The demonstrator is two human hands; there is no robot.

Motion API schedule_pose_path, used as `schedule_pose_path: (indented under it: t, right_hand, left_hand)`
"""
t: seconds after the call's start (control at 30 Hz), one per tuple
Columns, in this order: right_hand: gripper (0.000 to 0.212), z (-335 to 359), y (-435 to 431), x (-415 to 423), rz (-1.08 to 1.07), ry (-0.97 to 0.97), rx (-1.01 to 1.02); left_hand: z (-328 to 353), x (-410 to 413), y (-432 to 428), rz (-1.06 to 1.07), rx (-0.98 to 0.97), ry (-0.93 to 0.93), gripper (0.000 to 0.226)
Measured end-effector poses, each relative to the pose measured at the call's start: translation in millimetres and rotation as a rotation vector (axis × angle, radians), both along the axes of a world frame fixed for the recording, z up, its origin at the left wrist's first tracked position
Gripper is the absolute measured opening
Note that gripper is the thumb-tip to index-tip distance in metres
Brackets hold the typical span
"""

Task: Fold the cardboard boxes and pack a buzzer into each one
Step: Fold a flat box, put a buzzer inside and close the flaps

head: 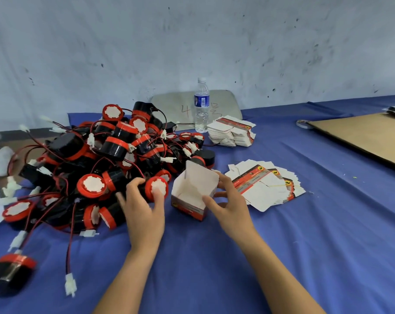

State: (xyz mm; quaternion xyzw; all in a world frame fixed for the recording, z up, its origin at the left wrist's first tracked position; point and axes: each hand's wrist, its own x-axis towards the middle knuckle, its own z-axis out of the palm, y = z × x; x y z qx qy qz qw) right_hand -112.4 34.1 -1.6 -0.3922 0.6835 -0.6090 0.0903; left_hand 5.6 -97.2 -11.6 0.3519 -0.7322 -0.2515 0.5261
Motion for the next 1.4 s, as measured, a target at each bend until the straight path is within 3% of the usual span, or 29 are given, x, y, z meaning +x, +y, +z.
schedule_pose_path:
  t: [0.03,0.1,0.17,0.27,0.37,0.53,0.63,0.7,0.77,0.87,0.97,1.03,1.1,1.23,1.3,1.4]
  right_hand:
    - [0.054,-1.1,-0.5,-0.5,-0.008,-0.006,-0.014]
    - [0.055,-2.6,-1.3,-2.9,-0.042,-0.017,-0.017]
    - [0.058,-3.2,-1.3,-5.6,-0.064,-0.009,-0.016]
    - [0.052,1.6,1.5,-5.0,-0.054,-0.007,-0.075]
    - [0.056,9.5,4.8,-3.7,-0.054,-0.066,-0.213]
    - [0.058,17.8,11.2,-7.6,-0.054,-0.249,-0.488]
    - [0.05,21.8,15.2,-8.9,-0.113,-0.344,-0.615]
    - [0.037,23.7,17.4,-3.0,-0.204,-0.194,-0.613]
    - [0.032,22.3,16.9,6.7,-0.248,0.181,-0.539]
    - [0.045,14.6,6.8,19.8,-0.163,0.626,-0.41]
    - [0.057,9.6,-2.4,25.1,-0.162,0.803,-0.287]
    - [0.058,5.4,-3.6,24.7,-0.171,0.748,-0.249]
    - [0.058,2.3,-3.6,23.8,-0.172,0.56,-0.226]
    - [0.056,1.4,-3.4,19.4,-0.164,0.241,-0.227]
    - [0.053,1.9,-2.7,15.7,-0.211,0.216,-0.194]
    - [0.052,2.9,-0.3,11.3,-0.292,0.297,-0.123]
  left_hand:
    - [5.1,1.3,4.9,-0.069,-0.021,0.157,0.021]
    - [11.9,2.3,19.7,-0.145,-0.168,0.299,0.03]
    - [9.8,-0.4,37.2,-0.3,-0.309,0.288,0.038]
    - [1.5,-8.7,56.7,-0.535,-0.401,0.129,0.035]
    - [0.6,-12.0,60.1,-0.618,-0.339,0.076,0.032]
    - [4.9,-10.1,55.0,-0.562,-0.154,0.116,0.028]
    - [4.6,-12.2,52.7,-0.544,-0.085,0.079,0.051]
    - [1.4,-14.9,49.4,-0.502,-0.109,0.05,0.067]
    - [-2.4,-16.4,46.3,-0.476,-0.147,0.049,0.074]
    - [-2.9,-14.9,42.4,-0.455,-0.045,0.148,0.084]
    - [1.5,-12.2,39.9,-0.444,0.03,0.219,0.074]
    - [4.4,-10.8,42.6,-0.432,-0.034,0.171,0.059]
    - [0.9,-11.3,45.1,-0.441,-0.183,0.071,0.067]
    - [0.2,-12.6,40.9,-0.481,-0.28,-0.031,0.074]
    - [-3.5,-13.5,34.5,-0.442,-0.202,-0.022,0.076]
    - [-8.2,-15.7,28.1,-0.518,0.175,-0.036,0.093]
